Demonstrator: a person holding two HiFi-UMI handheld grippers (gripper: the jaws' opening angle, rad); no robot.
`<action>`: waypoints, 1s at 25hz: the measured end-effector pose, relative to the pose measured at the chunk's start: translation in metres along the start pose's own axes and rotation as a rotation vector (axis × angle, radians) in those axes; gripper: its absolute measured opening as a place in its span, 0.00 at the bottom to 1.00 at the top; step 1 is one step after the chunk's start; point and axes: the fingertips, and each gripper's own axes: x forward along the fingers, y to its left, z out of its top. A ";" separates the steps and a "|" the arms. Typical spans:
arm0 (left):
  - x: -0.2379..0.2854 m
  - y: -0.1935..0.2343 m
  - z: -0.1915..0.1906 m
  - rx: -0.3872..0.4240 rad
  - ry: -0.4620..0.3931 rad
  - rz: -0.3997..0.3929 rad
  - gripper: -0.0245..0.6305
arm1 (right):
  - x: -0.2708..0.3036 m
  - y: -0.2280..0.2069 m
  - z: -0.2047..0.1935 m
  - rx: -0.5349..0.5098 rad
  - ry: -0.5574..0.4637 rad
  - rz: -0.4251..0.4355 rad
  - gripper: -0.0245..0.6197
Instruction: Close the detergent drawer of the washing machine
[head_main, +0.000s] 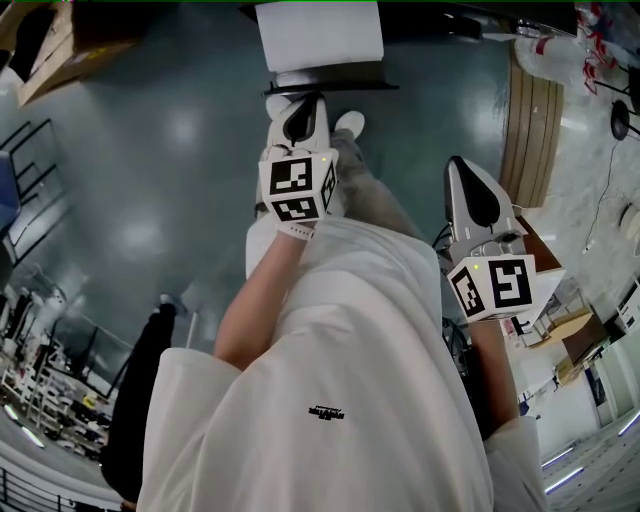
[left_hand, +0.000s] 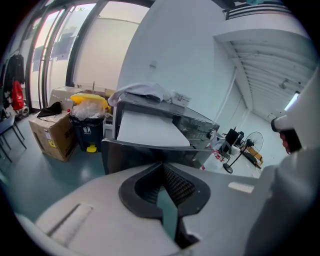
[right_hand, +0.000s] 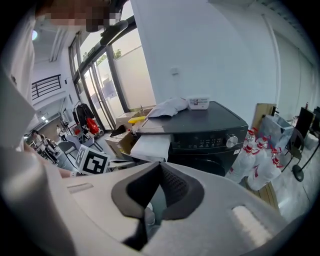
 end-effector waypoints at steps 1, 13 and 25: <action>0.002 0.000 -0.001 0.001 0.006 -0.004 0.07 | 0.000 0.000 0.001 -0.003 -0.002 0.001 0.04; 0.010 -0.002 -0.003 0.011 0.042 -0.015 0.07 | 0.016 0.008 0.010 -0.039 -0.009 0.013 0.04; 0.025 0.008 0.022 0.024 -0.003 -0.005 0.07 | 0.020 0.001 0.015 -0.038 -0.007 -0.006 0.04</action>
